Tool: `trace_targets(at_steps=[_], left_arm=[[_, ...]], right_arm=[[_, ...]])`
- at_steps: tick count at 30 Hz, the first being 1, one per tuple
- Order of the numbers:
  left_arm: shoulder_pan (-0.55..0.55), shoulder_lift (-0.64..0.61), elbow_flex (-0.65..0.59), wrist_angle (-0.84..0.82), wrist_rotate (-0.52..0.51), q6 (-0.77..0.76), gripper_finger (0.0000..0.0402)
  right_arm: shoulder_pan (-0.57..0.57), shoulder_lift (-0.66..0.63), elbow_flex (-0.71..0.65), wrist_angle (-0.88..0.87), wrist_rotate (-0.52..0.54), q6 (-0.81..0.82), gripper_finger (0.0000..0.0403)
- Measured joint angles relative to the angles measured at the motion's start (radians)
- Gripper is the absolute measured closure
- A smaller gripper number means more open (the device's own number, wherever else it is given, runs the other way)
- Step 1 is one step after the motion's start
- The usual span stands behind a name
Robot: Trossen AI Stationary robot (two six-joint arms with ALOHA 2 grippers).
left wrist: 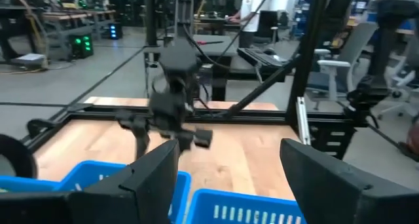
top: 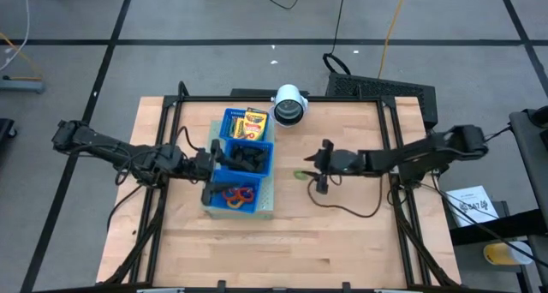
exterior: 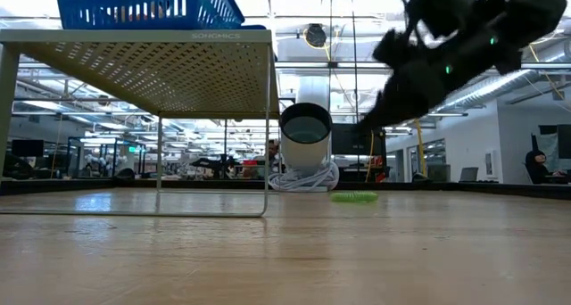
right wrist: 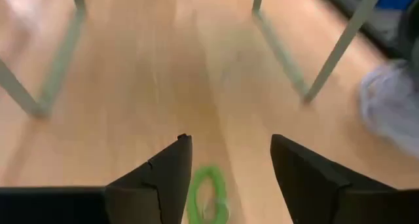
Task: Pick & Place Office Desk Supplies
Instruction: Put the green spring rubber band into the bottom blue bin on the shelf
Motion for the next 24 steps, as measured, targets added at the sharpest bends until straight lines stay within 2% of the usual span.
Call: trace_targets(at_steps=[4, 12, 19, 24], left_arm=[[0.0, 0.003, 0.0, -0.004, -0.02, 0.0, 0.0137], [0.0, 0.003, 0.0, -0.003, -0.02, 0.027, 0.0138], [0.001, 0.003, 0.0, -0.002, -0.02, 0.037, 0.0139], [0.001, 0.003, 0.0, -0.007, -0.02, 0.037, 0.0146]], right_arm=[[0.0, 0.112, 0.0, -0.005, -0.052, -0.008, 0.0206], [-0.005, 0.282, 0.0, 0.034, -0.052, 0.008, 0.0206], [-0.033, 0.369, 0.001, 0.116, -0.053, 0.019, 0.0208], [-0.052, 0.378, 0.002, 0.099, -0.125, 0.015, 0.025]])
